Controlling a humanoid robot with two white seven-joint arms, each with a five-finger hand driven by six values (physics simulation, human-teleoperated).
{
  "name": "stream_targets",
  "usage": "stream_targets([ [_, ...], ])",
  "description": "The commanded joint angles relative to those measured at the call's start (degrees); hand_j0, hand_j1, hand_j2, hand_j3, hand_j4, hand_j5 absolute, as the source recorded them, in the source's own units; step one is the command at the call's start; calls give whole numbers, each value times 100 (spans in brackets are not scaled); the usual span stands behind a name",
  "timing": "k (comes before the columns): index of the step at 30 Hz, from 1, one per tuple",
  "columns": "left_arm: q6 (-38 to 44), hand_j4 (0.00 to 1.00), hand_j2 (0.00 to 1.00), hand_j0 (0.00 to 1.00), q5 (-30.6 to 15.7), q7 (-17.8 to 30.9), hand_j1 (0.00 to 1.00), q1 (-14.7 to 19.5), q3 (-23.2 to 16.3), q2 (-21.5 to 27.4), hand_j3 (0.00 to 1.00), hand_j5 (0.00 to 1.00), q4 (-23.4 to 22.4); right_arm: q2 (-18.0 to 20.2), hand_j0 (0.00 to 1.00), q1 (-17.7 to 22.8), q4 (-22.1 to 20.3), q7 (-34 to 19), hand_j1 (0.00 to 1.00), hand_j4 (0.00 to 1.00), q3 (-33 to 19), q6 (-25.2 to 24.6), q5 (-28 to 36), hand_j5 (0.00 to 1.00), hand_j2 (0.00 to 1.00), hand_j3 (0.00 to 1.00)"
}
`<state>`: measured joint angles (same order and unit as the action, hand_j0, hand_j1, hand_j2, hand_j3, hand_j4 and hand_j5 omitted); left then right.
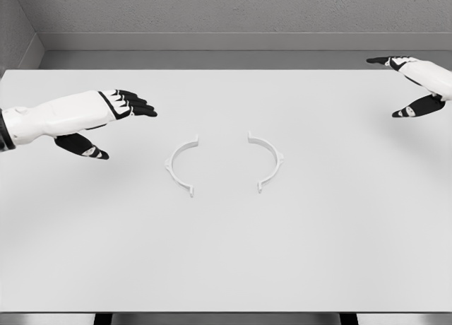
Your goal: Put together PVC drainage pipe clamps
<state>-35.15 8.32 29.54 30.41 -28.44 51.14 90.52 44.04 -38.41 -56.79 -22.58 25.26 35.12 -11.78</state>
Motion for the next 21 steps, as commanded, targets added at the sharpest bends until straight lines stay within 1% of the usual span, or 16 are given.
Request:
stream_targets([
  [1,15,100,100,100,-41,8,100,0,-12,-17,100,100,1,-9,100,0,10,0,100,100,-21,-12,44,100,100,100],
  [3,15,100,100,100,-41,8,100,0,-12,-25,100,100,1,-18,100,9,10,0,100,100,-30,-12,44,100,100,100],
  [4,15,100,100,100,-41,52,100,0,-12,-25,100,100,1,-88,100,18,27,8,100,100,-21,-12,44,100,100,100],
  [6,15,100,100,100,-32,131,100,0,-3,-87,100,100,1,-290,100,26,194,0,100,100,-21,-12,44,100,100,100],
  [7,15,100,100,100,-23,342,100,0,-3,-306,100,100,-8,-343,100,53,194,-18,100,100,-3,-12,35,100,100,100],
  [8,15,100,100,100,-24,546,100,0,-3,-473,100,100,-17,-448,100,70,194,-264,100,100,-3,-12,35,100,100,100],
  [9,15,100,100,100,-15,546,100,9,5,-509,100,100,-43,-519,100,70,194,-395,100,100,5,-12,35,100,100,100],
  [10,15,100,100,100,-6,546,100,9,14,-544,100,100,-131,-571,100,62,194,-396,100,100,5,-12,35,100,100,100],
  [12,15,100,100,100,12,546,100,26,41,-825,100,100,-289,-817,100,9,194,-396,100,100,49,-12,35,100,100,100],
  [14,15,100,100,100,38,546,100,44,50,-860,100,100,-307,-1011,100,9,194,-413,100,100,190,-12,26,100,100,100],
  [15,15,100,100,100,152,546,100,70,50,-939,100,100,-307,-1046,100,9,194,-422,100,100,234,-12,26,100,100,100],
  [17,15,100,100,100,468,546,100,123,58,-1203,100,100,-307,-1266,100,18,159,-677,100,100,269,-12,26,100,100,100],
  [19,15,100,100,100,495,546,100,132,58,-1203,100,100,-386,-1477,100,44,159,-932,100,100,313,-12,26,100,100,100],
  [21,15,100,100,100,504,546,100,176,58,-1238,100,100,-509,-1547,100,44,159,-1011,100,100,313,-12,26,100,100,100],
])
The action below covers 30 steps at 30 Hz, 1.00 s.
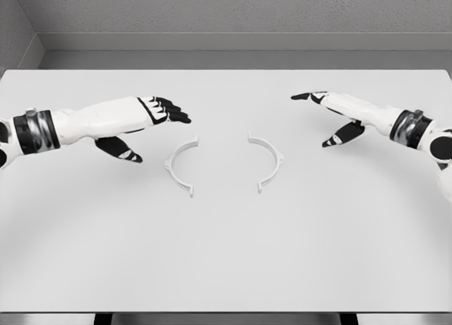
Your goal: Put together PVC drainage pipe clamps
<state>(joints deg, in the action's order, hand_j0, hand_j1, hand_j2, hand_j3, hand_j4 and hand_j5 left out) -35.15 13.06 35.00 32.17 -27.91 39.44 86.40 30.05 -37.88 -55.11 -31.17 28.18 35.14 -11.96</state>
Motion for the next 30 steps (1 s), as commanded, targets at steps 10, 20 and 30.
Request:
stream_targets([
  [10,15,100,100,100,276,0,100,-18,-48,-437,100,100,-378,-351,100,-18,-70,-319,100,100,320,-14,36,100,100,100],
  [20,15,100,100,100,267,0,100,141,-118,-287,100,100,-361,-474,100,-44,-131,-383,100,100,408,-14,27,100,100,100],
  [30,15,100,100,100,742,0,100,-26,-136,-340,100,100,-413,-509,100,-299,97,-383,100,100,452,-14,1,100,100,100],
])
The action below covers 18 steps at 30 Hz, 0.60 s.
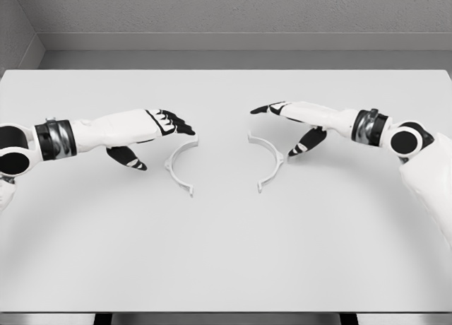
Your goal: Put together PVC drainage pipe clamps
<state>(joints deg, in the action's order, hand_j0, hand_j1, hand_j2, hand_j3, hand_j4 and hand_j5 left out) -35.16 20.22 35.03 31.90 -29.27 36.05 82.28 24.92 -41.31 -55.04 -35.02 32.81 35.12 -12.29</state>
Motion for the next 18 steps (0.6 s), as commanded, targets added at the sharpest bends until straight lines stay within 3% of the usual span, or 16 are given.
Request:
stream_targets([
  [1,16,100,100,100,26,-3,100,0,0,-10,100,100,-2,4,100,-18,257,2,100,100,-20,-12,-2,100,100,100],
  [8,16,100,100,100,703,-497,100,53,-166,-19,100,100,-2,-198,100,-35,547,2,100,100,-20,-12,-116,100,100,100],
  [18,16,100,100,100,755,-699,100,62,-325,-10,100,100,60,-392,100,-53,494,2,100,100,7,-12,-169,100,100,100],
])
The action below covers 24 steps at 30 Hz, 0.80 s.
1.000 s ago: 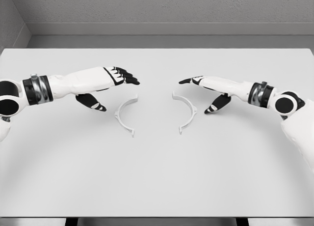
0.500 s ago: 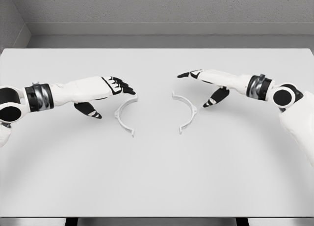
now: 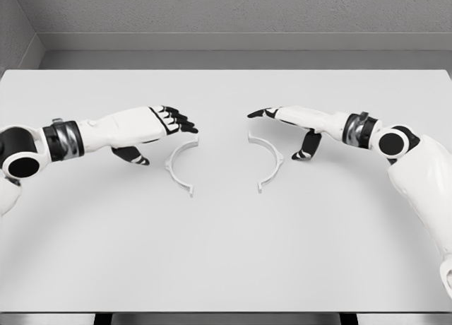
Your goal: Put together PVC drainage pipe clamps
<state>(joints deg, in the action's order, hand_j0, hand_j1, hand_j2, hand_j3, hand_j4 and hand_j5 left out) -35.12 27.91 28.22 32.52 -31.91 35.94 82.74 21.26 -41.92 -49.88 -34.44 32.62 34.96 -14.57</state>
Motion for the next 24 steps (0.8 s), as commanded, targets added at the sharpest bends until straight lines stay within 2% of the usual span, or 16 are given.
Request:
stream_targets([
  [1,12,100,100,100,-5,-18,100,0,-96,0,100,100,23,-35,100,-9,-22,-56,100,100,25,4,59,100,100,100],
  [12,12,100,100,100,311,-18,100,18,-184,-79,100,100,-21,-87,100,-18,-66,-56,100,100,43,4,59,100,100,100],
  [24,12,100,100,100,531,-18,100,18,-228,-430,100,100,-21,-219,100,-9,-154,-56,100,100,105,4,59,100,100,100],
])
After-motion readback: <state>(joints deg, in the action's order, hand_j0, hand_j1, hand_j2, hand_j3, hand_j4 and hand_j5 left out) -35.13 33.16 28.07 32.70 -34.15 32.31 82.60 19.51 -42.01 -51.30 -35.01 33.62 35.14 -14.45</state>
